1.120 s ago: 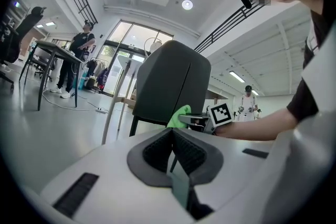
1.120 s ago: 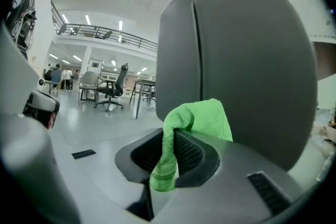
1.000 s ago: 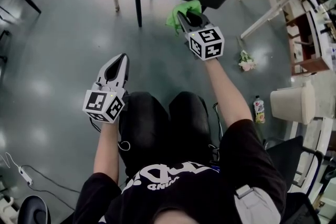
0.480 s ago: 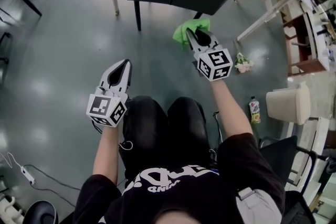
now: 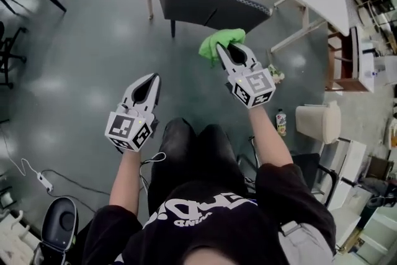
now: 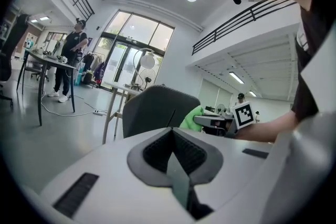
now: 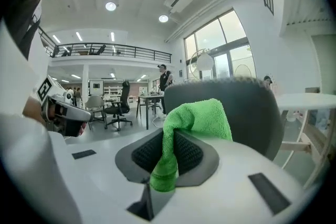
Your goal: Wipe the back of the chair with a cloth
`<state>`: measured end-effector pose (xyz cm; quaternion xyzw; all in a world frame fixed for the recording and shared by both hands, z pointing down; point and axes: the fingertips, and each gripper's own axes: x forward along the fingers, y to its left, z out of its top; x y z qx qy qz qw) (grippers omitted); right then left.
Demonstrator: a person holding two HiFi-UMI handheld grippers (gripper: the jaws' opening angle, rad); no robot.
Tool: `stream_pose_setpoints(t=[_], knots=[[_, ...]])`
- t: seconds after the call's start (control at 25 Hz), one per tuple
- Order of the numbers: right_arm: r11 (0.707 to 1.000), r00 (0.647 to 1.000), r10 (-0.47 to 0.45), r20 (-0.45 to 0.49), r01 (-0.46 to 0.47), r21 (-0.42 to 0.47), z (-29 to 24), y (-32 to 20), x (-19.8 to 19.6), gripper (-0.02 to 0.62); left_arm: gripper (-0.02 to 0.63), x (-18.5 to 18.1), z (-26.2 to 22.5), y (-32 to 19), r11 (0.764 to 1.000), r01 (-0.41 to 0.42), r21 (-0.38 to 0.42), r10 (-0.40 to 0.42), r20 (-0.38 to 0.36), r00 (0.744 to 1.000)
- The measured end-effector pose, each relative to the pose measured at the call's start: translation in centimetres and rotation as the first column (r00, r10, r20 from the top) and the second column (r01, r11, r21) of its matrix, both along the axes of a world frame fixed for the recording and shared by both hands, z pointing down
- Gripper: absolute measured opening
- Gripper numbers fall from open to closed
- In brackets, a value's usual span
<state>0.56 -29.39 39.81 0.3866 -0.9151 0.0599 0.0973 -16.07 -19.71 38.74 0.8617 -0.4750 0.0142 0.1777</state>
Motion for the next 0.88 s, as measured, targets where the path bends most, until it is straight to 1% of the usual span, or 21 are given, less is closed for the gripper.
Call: stream_pose_setpoints(t=[0.12,0.24,0.32,0.4,0.52,0.64,0.76,0.88], knots=[[0.999,0.999,0.035,0.029,-0.034,-0.041,-7.3,1.3,0.0,0.048,0.000,-0.9,-7.9,0.6,1.000,0.000,-0.013,0.000,0.001,1.000],[0.995,0.995,0.071,0.064,-0.066,-0.079,-14.0,3.4,0.4,0.048,-0.002,-1.2,-15.2,1.3,1.000,-0.004,-0.022,0.003,-0.014,1.000],[0.994,0.994,0.081,0.075,-0.074,-0.086,-17.8,5.0,0.7,0.048,-0.002,-0.9,-19.1,1.9,1.000,-0.010,-0.019,0.010,-0.019,1.000],[0.993,0.992,0.090,0.086,-0.082,-0.091,-20.6,6.3,1.1,0.048,0.000,-0.4,-22.0,2.4,1.000,-0.022,-0.014,0.022,-0.025,0.999],[0.990,0.989,0.111,0.100,-0.101,-0.101,-23.0,8.1,2.3,0.048,-0.001,0.7,-24.7,3.1,0.999,-0.049,-0.006,0.049,-0.030,0.998],[0.988,0.986,0.138,0.089,-0.131,-0.076,-24.7,9.5,4.2,0.048,-0.002,2.0,-26.3,3.5,0.998,-0.066,0.010,0.066,-0.027,0.997],[0.986,0.984,0.164,0.074,-0.161,-0.043,-25.9,10.9,6.3,0.048,-0.001,2.8,-27.5,3.7,0.997,-0.061,0.040,0.061,-0.013,0.998],[0.981,0.977,0.193,0.092,-0.190,-0.036,-26.2,12.6,8.0,0.048,-0.001,3.6,-28.5,4.3,0.995,-0.045,0.084,0.044,0.008,0.999]])
